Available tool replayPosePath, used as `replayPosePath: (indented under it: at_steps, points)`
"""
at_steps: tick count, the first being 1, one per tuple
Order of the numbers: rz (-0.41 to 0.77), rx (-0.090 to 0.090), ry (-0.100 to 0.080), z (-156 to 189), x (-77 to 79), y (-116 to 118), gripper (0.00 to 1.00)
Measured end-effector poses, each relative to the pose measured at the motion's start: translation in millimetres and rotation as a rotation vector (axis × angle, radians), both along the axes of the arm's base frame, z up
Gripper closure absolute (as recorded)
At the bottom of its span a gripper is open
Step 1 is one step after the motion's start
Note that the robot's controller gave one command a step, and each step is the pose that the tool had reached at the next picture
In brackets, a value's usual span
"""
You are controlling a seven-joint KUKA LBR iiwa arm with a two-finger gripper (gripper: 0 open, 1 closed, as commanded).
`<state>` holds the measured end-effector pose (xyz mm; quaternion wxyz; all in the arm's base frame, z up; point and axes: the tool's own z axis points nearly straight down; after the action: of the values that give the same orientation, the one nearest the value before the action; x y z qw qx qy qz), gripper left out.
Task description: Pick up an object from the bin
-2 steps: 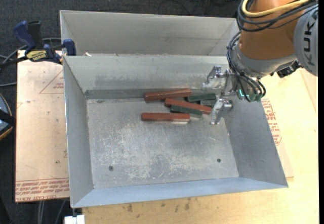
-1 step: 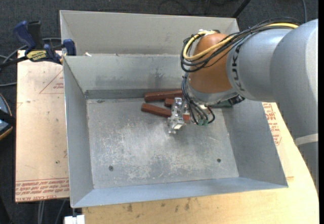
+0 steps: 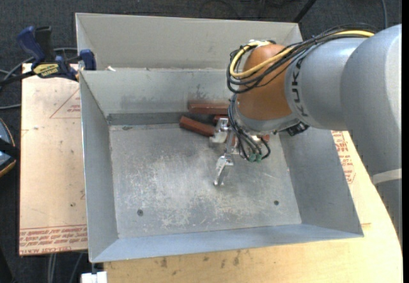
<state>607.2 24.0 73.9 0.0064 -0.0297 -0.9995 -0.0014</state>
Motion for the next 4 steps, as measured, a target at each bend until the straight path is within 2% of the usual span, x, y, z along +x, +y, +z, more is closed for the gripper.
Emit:
replayPosePath:
  at_steps: [1, 2, 3, 4]
  points:
    - [0.001, 0.000, -0.002, 0, 0.4, 0, 0.00]
    - [0.044, 0.002, 0.004, 2, 8.0, -2, 0.00]
    - [0.105, -0.002, -0.013, 12, 34.7, 6, 0.00]
    - [0.135, 0.001, -0.012, 16, 44.4, 12, 0.00]
